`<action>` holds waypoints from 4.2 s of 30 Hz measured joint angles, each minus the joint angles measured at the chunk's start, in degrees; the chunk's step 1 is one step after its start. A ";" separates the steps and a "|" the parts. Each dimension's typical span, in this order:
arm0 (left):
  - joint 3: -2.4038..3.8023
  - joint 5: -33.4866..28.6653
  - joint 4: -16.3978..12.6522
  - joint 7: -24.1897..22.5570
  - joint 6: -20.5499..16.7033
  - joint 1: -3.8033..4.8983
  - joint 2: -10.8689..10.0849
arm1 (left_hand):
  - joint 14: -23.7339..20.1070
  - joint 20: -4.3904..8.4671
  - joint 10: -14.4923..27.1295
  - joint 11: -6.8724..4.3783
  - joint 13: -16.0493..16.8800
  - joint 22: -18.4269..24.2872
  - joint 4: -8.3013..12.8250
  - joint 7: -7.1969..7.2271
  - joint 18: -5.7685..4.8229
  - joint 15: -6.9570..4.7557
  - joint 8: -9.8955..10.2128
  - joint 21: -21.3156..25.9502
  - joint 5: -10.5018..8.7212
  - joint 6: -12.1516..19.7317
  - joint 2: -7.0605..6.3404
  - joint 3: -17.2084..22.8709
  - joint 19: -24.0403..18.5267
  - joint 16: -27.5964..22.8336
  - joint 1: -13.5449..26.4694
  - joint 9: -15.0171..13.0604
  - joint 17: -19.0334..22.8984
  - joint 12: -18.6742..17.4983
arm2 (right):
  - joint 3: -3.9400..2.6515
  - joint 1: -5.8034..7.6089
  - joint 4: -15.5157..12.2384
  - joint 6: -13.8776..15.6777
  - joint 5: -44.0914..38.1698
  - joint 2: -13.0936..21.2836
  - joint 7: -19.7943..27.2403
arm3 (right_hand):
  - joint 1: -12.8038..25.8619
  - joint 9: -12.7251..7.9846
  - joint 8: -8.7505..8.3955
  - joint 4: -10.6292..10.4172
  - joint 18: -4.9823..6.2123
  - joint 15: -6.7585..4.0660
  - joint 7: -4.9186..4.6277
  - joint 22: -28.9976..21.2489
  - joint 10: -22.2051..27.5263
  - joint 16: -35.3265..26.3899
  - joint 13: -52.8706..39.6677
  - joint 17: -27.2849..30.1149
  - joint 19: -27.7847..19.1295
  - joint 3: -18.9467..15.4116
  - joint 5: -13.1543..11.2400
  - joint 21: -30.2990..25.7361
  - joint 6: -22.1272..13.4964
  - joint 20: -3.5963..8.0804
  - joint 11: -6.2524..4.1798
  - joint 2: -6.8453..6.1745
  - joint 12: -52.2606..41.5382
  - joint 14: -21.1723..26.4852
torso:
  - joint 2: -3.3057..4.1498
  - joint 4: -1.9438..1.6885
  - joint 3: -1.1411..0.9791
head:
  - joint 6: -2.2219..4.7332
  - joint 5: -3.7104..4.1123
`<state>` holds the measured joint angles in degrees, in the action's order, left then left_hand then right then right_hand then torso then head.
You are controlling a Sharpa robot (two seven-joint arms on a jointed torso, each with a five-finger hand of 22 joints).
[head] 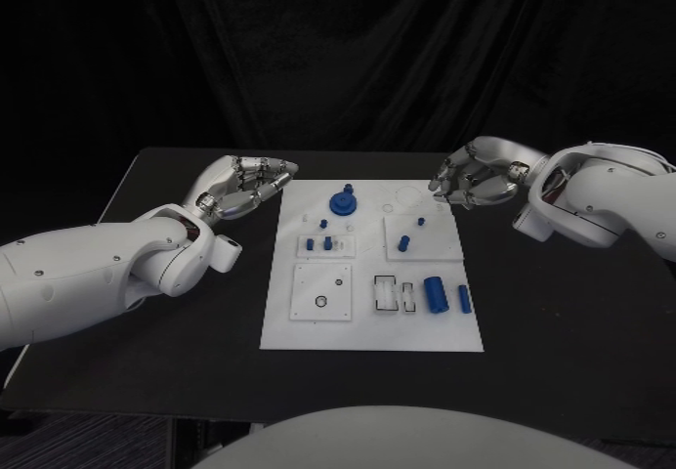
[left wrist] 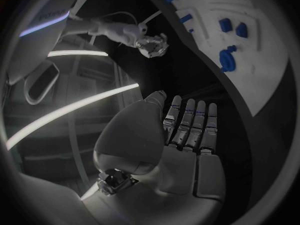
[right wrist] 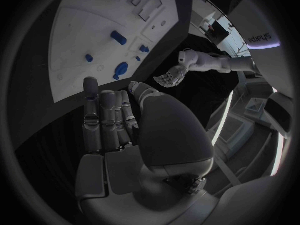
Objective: Assemble the parts on the task board
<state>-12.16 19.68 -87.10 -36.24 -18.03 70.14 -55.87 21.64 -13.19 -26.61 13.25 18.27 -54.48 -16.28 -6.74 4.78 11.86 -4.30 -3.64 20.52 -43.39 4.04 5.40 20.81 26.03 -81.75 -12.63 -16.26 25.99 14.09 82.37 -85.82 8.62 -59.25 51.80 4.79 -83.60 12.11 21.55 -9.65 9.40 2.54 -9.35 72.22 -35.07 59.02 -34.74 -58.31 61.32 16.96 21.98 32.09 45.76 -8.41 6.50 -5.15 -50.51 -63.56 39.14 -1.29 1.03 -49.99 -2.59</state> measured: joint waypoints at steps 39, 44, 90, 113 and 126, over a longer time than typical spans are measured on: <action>0.01 -21.41 -2.38 -2.48 21.22 -2.49 -0.37 | -17.63 -1.48 19.11 -5.73 -16.25 37.59 3.04 7.35 1.88 -0.09 2.31 1.69 4.28 28.83 10.18 -15.72 -14.49 -23.62 2.11 10.71 15.22 -15.40 | 0.14 -8.87 4.02 9.15 -25.71 -1.93 -6.26 | 1.27 -4.28 -10.19 5.71 0.01 2.10 1.36 2.60 6.05 1.79 16.26 1.69 1.54 0.45 -2.19 -1.96 -3.12 -1.95 3.03 0.95 12.75 -1.31 | 0.23 -4.09 4.80 | 0.00 7.09; 0.02 -21.47 -2.21 -2.51 21.54 -2.61 -0.26 | -17.31 -2.18 18.81 -5.43 -16.25 37.44 4.52 6.92 1.87 0.23 2.31 1.46 4.28 28.40 10.17 -15.45 -14.20 -23.62 1.46 10.70 15.15 -14.95 | 0.14 -9.49 5.09 10.20 -25.44 -2.72 -5.66 | 1.50 -4.14 -10.19 6.01 0.01 2.00 1.03 2.73 4.71 2.70 17.56 1.14 2.69 1.24 -0.65 -0.28 -1.14 -1.81 2.93 1.18 13.19 -2.34 | 0.13 -3.94 4.80 | 0.00 7.11; 0.02 -21.18 -0.89 -2.61 23.03 -3.04 0.70 | -16.50 -3.70 19.42 -4.82 -16.23 36.82 10.21 5.61 2.77 1.46 2.31 0.87 6.11 27.09 10.02 -12.32 -12.44 -22.94 -0.14 10.53 14.99 -14.74 | -0.01 -11.86 8.81 12.67 -24.29 -5.61 -4.49 | 2.65 -1.74 -9.39 8.46 0.01 0.88 -0.09 2.69 -2.91 4.70 23.09 0.19 5.84 5.27 4.17 4.09 5.43 -0.50 1.79 0.63 15.18 -5.70 | -0.06 -4.25 5.26 | 0.00 8.20; 0.03 -21.15 -0.68 -2.63 22.61 -3.13 1.14 | -14.72 -3.61 18.34 -3.75 -16.14 35.71 13.30 4.07 1.29 3.23 2.08 -0.05 10.60 25.56 8.81 -10.03 -9.07 -21.20 2.02 10.28 14.67 -14.02 | -0.05 -12.13 9.14 14.01 -24.23 -5.92 -5.30 | 3.18 0.84 -7.83 9.58 0.01 -0.15 0.25 2.69 -6.93 4.93 23.39 0.12 6.56 5.57 4.17 4.90 8.32 0.22 0.44 1.16 14.29 -6.74 | -0.05 -4.20 5.22 | 0.00 8.10; 0.01 -21.15 -0.49 -2.64 22.61 -3.16 1.24 | -14.03 -3.80 18.29 -3.70 -16.10 35.71 14.00 3.67 0.90 3.49 2.08 -0.25 11.44 25.15 8.89 -9.32 -8.46 -20.48 2.53 10.23 14.54 -14.02 | 0.02 -12.33 9.52 14.79 -24.23 -6.05 -5.30 | 2.70 3.88 -6.33 11.42 0.01 -0.44 0.31 2.68 -8.26 4.92 22.51 0.41 6.97 5.31 3.54 5.01 8.51 0.63 -0.27 1.64 12.61 -7.03 | -0.15 -4.30 5.28 | 0.00 7.97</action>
<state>-12.15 -1.47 -87.59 -38.88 4.58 66.98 -54.63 7.61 -16.99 -8.32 9.55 2.17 -18.77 -2.28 -3.07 5.68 15.35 -2.22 -3.90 31.95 -18.24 12.93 -3.92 12.34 5.55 -79.21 -2.41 -1.72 11.97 14.11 70.04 -76.30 23.40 -83.48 45.75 -0.51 -80.91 15.99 15.22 1.78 9.41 2.10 -9.04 74.90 -43.33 63.94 -12.22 -57.90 68.30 22.27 25.51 37.10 54.27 -7.78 6.23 -3.52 -37.90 -70.59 39.00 -5.58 6.31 -49.99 5.38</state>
